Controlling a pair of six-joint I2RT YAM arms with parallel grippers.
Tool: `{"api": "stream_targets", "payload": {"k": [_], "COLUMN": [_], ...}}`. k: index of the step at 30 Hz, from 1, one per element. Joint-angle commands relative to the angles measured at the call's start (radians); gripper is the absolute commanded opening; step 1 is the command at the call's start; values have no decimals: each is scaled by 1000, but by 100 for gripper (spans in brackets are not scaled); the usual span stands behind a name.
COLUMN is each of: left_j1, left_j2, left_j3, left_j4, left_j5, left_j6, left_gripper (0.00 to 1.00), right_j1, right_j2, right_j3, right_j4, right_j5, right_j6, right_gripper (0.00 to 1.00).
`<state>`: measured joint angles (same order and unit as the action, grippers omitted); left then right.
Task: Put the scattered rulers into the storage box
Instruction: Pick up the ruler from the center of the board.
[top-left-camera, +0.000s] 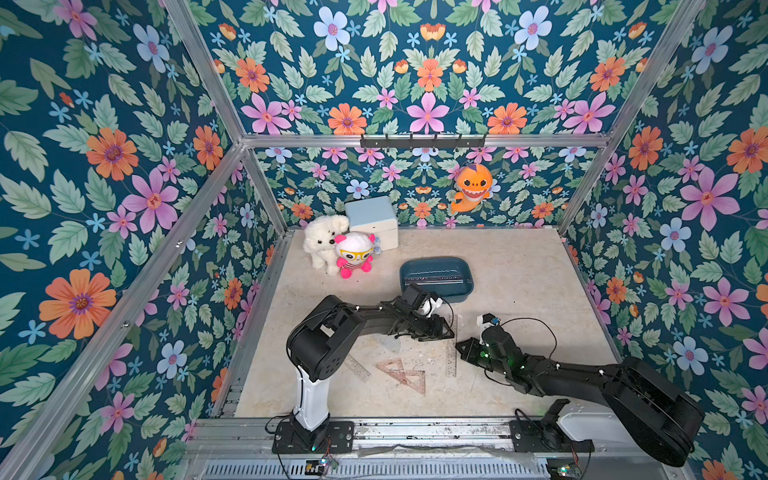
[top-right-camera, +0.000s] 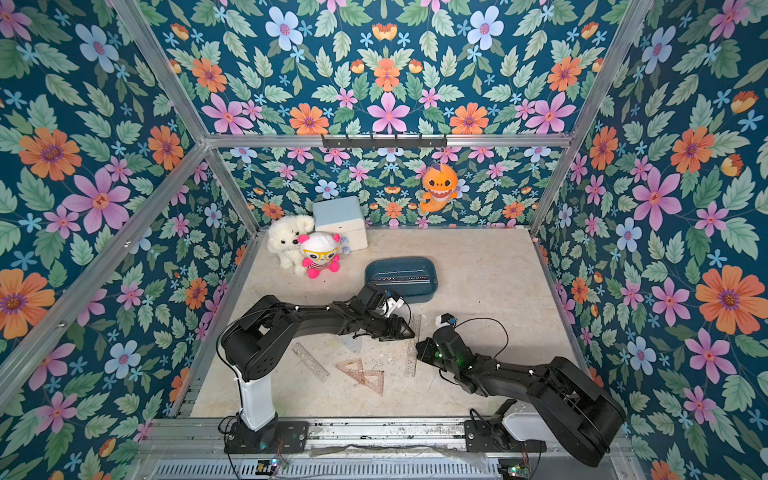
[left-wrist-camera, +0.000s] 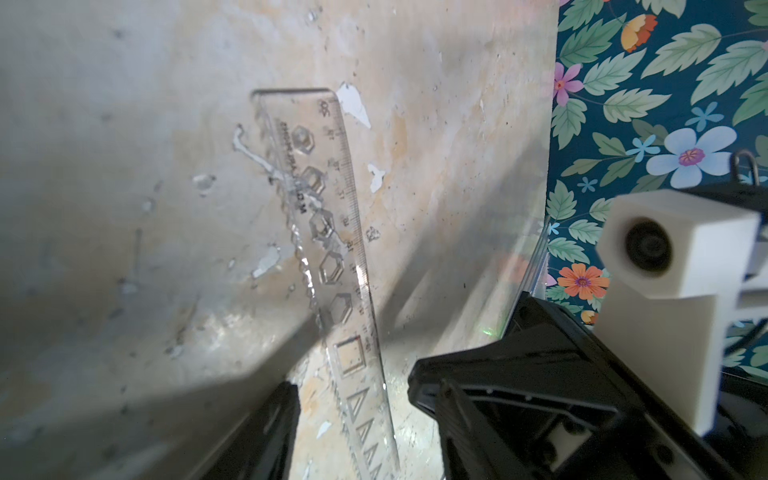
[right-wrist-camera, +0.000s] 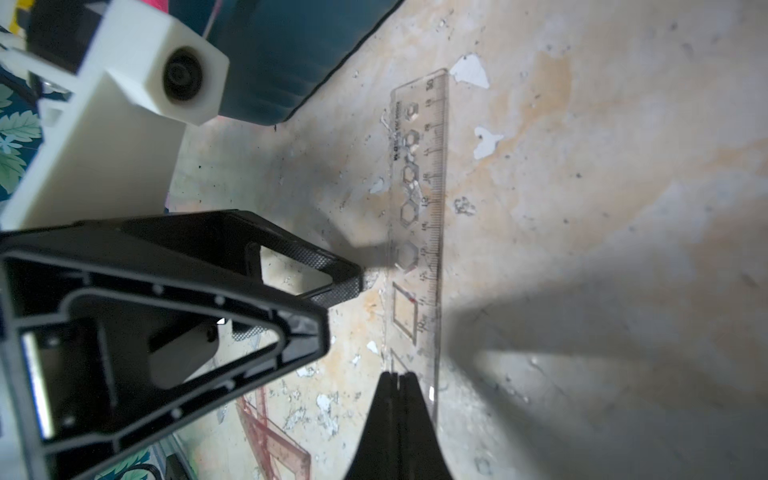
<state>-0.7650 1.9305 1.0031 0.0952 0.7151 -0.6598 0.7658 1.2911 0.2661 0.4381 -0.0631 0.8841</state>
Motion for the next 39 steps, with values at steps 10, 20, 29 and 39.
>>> {"api": "stream_targets", "payload": {"k": [10, 20, 29, 39], "left_j1": [-1, -1, -1, -5], "left_j2": [31, 38, 39, 59], "left_j3": [-14, -22, -22, -12], "left_j4": [-146, -134, -135, -135], "left_j5": [-96, -92, -90, -80], "left_j6": [-8, -17, -18, -22], "left_gripper": [60, 60, 60, 60], "right_j1": [1, 0, 1, 1], "right_j2": [93, 31, 94, 124], "right_j3": [-17, 4, -4, -50], "right_j4": [72, 18, 75, 121], "right_j5": [-17, -9, -27, -24], "right_j6": [-2, -17, -7, 6], "right_gripper": [0, 0, 0, 0]}}
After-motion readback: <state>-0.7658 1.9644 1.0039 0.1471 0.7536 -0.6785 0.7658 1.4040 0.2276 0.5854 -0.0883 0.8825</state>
